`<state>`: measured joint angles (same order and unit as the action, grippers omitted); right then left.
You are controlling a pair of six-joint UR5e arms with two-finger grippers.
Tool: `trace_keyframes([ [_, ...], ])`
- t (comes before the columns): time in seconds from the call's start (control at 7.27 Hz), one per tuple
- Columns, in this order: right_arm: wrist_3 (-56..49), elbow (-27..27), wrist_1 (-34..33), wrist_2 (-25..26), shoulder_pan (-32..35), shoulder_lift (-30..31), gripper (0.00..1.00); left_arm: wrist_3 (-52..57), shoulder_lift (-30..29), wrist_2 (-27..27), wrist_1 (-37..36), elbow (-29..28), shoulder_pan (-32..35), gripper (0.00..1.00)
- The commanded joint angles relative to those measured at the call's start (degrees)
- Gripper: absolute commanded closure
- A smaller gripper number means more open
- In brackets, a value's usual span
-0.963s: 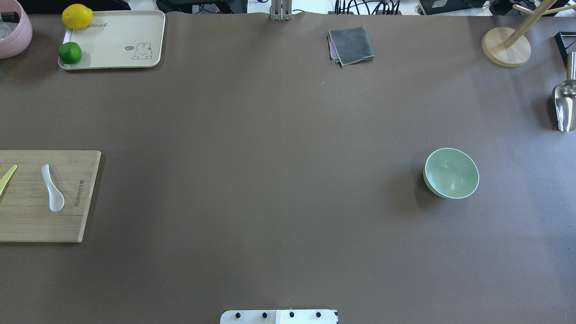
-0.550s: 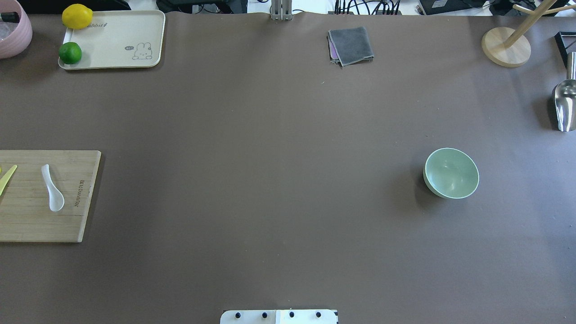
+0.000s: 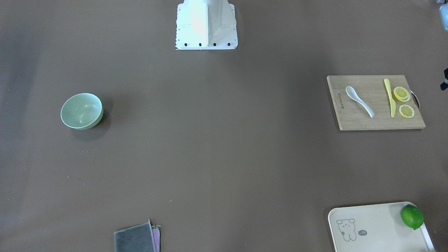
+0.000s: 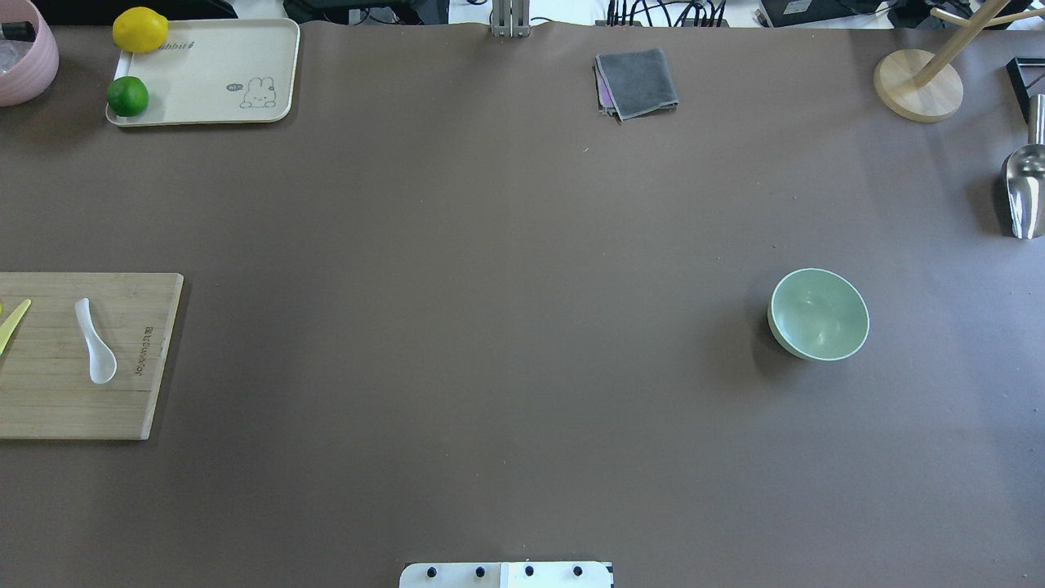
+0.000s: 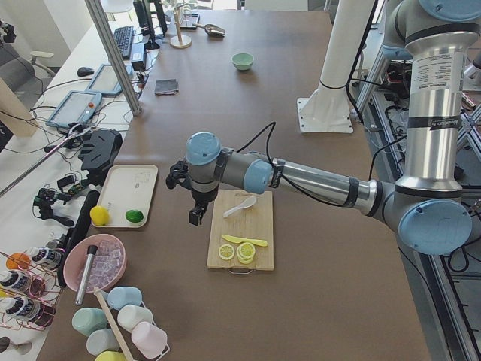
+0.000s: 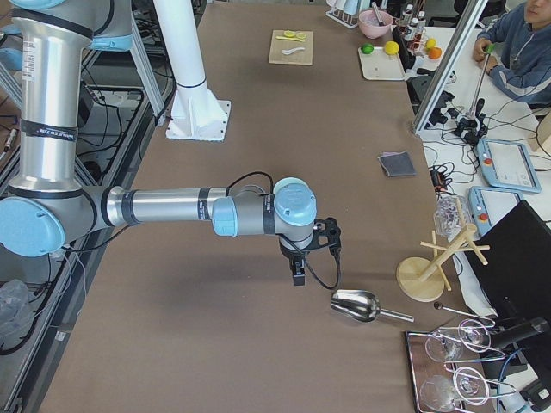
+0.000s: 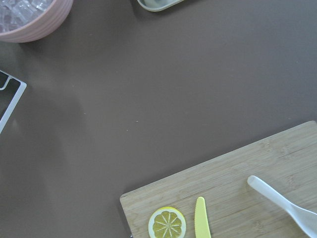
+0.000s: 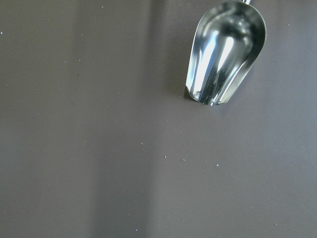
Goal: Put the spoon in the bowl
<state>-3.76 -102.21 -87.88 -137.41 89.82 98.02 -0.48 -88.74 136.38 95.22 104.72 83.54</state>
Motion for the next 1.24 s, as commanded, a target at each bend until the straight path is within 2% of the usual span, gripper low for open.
trace_keyframes([
  [0.0,0.07,-0.44,0.43,-0.49,0.00,0.07,0.00,-4.53,-0.20,0.99,2.86,1.45,0.04,0.02],
  [0.41,2.16,-1.93,0.61,-4.88,-2.00,-0.81,0.00,-6.20,0.15,1.08,6.64,1.98,-0.13,0.02],
  [0.55,7.74,-3.42,0.87,-4.98,-4.46,-0.81,0.00,-10.55,-0.11,2.48,6.65,1.89,-0.31,0.02],
  [0.96,29.07,-4.57,13.66,-4.98,-13.05,-0.02,0.00,-24.62,-1.95,0.74,6.65,3.03,-8.55,0.03],
  [1.1,37.08,-4.49,18.23,-4.45,-16.57,-0.02,0.00,-25.62,-2.31,0.56,6.65,3.03,-10.22,0.07],
])
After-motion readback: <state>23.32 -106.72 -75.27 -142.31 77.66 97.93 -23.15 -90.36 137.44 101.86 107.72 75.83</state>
